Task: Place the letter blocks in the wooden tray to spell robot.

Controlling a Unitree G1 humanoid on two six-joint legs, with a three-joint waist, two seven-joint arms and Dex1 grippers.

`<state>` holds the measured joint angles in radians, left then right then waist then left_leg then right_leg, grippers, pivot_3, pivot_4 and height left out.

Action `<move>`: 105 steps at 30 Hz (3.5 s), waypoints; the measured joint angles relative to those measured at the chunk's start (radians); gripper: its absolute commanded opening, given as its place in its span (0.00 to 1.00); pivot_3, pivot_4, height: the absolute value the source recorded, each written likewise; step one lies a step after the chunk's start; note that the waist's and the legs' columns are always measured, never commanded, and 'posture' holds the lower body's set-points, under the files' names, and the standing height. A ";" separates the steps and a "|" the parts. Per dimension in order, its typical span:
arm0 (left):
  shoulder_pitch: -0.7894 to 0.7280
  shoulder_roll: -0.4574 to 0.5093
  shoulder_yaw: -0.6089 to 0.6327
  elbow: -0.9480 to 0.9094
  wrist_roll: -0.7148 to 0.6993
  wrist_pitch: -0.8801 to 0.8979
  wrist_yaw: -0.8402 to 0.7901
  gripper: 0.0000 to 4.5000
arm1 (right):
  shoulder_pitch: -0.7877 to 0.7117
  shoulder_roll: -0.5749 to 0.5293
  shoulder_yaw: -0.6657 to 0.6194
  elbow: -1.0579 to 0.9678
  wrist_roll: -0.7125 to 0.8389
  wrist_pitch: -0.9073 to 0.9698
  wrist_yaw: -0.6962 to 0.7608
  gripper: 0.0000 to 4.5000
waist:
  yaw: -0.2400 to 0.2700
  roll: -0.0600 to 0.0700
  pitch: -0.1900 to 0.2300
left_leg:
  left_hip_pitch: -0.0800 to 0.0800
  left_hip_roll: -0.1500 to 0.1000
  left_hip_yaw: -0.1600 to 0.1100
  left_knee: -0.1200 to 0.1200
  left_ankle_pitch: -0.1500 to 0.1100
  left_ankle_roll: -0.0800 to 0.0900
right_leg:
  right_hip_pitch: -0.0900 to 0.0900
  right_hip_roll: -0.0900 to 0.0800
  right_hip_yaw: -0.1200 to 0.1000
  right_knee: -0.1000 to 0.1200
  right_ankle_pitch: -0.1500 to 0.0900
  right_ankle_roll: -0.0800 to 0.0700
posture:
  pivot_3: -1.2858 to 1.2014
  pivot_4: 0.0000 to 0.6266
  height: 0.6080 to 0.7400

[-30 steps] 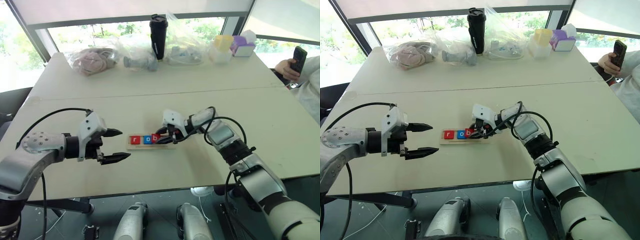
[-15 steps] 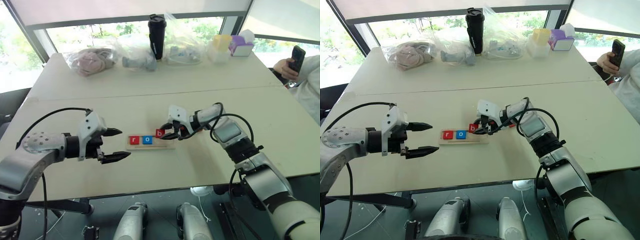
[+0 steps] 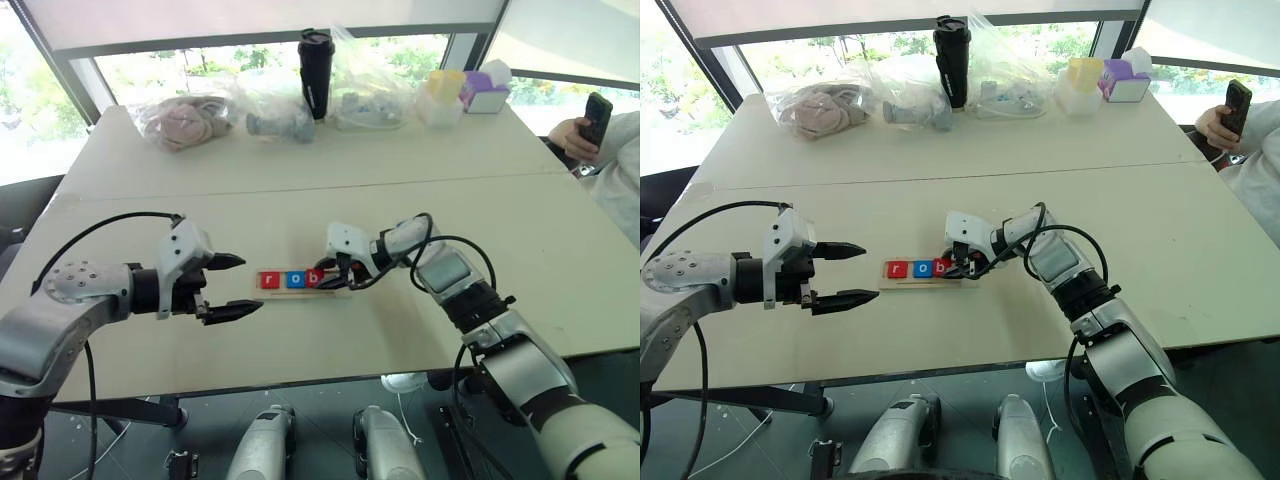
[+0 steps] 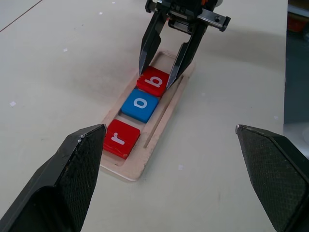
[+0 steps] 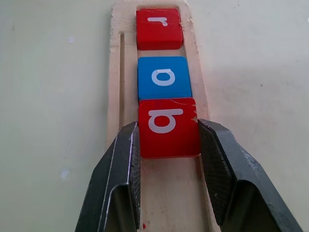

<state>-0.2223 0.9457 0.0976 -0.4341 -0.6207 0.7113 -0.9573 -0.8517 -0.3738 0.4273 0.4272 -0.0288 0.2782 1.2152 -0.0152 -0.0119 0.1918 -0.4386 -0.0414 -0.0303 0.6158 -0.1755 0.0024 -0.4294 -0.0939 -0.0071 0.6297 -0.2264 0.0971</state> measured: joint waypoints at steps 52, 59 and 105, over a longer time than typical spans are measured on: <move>-0.015 -0.044 0.017 -0.007 -0.023 0.007 0.032 1.00 | 0.176 -0.002 -0.634 -0.554 0.228 0.689 -0.634 0.89 | 0.003 0.000 0.000 | 0.000 0.000 0.000 -0.002 0.000 -0.001 | -0.001 -0.004 0.002 0.000 0.000 -0.001 | 0.52 0.24 1.00; -0.039 -0.055 -0.012 0.002 -0.020 0.006 0.018 1.00 | 0.326 0.028 -0.582 -0.761 0.208 0.937 -0.830 0.89 | -0.001 0.000 0.000 | 0.000 0.001 0.001 -0.002 0.000 0.000 | -0.002 -0.003 0.002 0.000 0.000 -0.002 | 0.52 0.24 1.00; -0.079 -0.088 -0.067 0.038 0.005 0.000 0.002 1.00 | 0.457 0.405 -0.680 -1.095 0.110 1.329 -1.236 0.26 | 0.002 0.000 -0.001 | -0.002 0.001 0.001 -0.002 0.000 0.000 | -0.002 -0.001 0.001 -0.002 0.000 -0.002 | 0.52 0.24 1.00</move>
<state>-0.3015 0.8580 0.0304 -0.3960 -0.6155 0.7116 -0.9552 -0.3948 0.0317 -0.2529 -0.6675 0.0815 1.6075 -0.0210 -0.0134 -0.0118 0.1912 -0.4405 -0.0402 -0.0292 0.6139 -0.1756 0.0021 -0.4318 -0.0951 -0.0059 0.6276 -0.2264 0.0951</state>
